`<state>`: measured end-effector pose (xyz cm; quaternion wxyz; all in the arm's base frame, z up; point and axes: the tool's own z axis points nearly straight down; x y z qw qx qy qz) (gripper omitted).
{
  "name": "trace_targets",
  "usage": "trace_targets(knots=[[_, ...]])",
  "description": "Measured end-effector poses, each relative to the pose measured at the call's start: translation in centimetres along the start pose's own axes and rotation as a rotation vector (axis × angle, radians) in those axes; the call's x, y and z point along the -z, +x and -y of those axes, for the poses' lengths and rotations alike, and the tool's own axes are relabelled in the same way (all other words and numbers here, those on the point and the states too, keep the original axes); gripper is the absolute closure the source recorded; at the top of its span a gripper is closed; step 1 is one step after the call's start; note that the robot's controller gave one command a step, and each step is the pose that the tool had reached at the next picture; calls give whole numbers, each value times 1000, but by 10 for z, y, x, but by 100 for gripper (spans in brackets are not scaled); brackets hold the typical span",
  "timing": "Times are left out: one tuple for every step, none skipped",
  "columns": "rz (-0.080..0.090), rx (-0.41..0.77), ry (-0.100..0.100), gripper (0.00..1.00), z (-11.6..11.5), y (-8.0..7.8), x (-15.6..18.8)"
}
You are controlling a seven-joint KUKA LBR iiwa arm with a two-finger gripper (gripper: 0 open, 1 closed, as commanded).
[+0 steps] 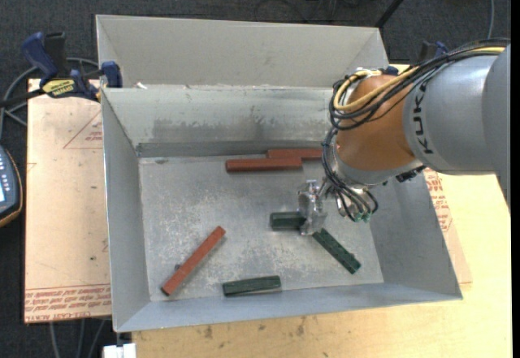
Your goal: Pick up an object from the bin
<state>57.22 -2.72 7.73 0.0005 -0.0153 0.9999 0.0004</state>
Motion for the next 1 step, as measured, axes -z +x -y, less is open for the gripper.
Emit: trace_targets(knots=[[11,99,2,100,4,-1,127]])
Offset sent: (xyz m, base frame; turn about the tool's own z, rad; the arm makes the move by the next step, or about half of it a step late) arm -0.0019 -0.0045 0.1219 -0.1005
